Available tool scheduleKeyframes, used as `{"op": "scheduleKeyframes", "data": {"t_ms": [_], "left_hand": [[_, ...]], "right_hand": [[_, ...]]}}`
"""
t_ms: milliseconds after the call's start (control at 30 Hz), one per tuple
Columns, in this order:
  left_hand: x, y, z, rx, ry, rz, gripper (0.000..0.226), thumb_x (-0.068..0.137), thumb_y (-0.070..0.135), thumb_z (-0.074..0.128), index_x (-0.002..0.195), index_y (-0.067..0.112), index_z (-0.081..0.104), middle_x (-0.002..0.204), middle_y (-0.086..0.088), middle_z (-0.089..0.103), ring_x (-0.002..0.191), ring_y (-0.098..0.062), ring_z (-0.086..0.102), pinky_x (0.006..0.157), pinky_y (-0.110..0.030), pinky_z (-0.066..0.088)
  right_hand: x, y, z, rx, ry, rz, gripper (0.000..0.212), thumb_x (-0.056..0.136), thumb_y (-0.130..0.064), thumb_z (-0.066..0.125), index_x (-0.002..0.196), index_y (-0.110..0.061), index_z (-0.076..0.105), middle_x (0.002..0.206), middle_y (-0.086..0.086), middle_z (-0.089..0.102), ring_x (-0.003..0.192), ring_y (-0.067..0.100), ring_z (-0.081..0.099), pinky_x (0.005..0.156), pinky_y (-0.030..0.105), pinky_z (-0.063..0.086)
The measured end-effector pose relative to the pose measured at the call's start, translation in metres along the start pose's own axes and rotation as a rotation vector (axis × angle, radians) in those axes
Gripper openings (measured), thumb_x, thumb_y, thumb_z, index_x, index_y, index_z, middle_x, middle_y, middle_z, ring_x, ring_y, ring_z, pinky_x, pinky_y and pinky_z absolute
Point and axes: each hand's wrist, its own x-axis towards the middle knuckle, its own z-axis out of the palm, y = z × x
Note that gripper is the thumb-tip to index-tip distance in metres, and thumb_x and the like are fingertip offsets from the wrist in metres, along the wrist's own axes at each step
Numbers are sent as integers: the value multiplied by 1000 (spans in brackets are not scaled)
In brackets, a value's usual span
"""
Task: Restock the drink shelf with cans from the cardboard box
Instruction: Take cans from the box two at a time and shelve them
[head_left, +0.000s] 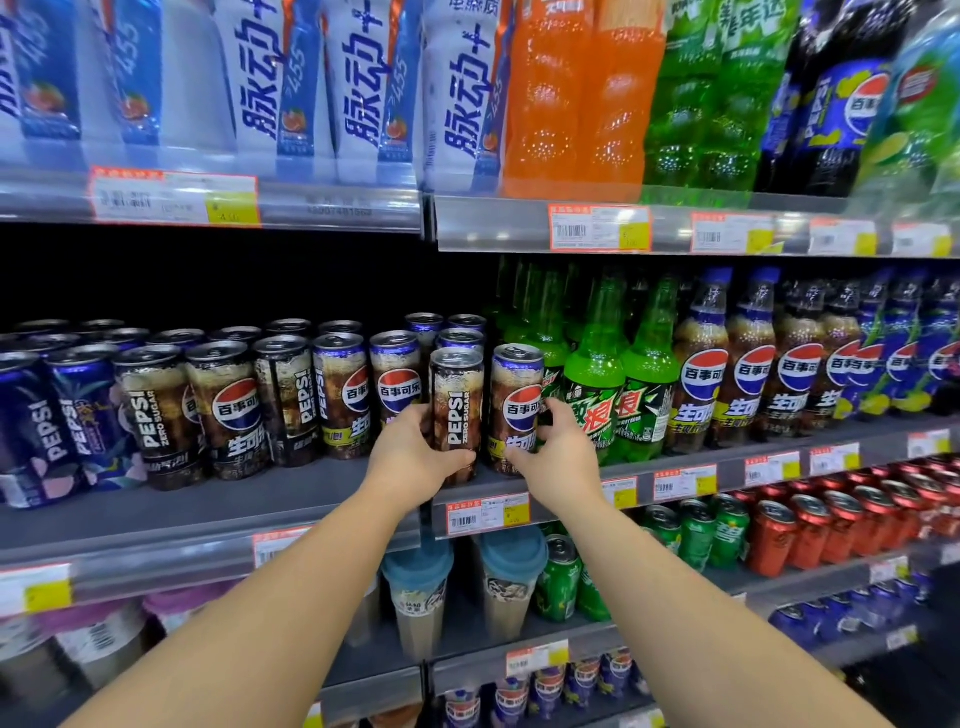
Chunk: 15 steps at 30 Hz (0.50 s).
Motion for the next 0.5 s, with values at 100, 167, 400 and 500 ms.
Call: {"op": "scheduleKeyframes", "data": {"t_ms": [100, 167, 400, 500], "left_hand": [[-6, -2, -3, -33, 7, 4, 83, 67, 25, 86, 137, 13, 43, 129, -2, 58, 113, -17, 57, 100, -37, 47], [-13, -2, -9, -42, 51, 24, 81, 69, 26, 84, 138, 13, 42, 133, -2, 54, 118, -18, 53, 102, -37, 45], [-46, -24, -55, 108, 271, 121, 66, 80, 38, 73, 136, 17, 46, 136, -1, 51, 120, -17, 51, 98, -31, 42], [-69, -48, -101, 239, 327, 97, 65, 82, 39, 70, 137, 15, 46, 137, -4, 49, 127, -20, 45, 102, -33, 37]], "right_hand": [[-9, -1, 1, 34, 81, -20, 69, 83, -18, 74, 141, -16, 37, 120, 3, 58, 111, 23, 58, 81, 28, 42], [-19, -5, 4, 55, 178, -81, 56, 83, -21, 74, 131, -17, 45, 118, -1, 55, 109, 18, 56, 83, 28, 44], [-58, -40, 42, 31, 52, -279, 45, 84, -30, 72, 124, -21, 53, 116, -7, 57, 104, 9, 53, 88, 25, 43], [-76, -64, 80, -6, -117, -312, 48, 87, -35, 68, 130, -22, 51, 123, -6, 56, 109, 10, 52, 91, 28, 45]]}}
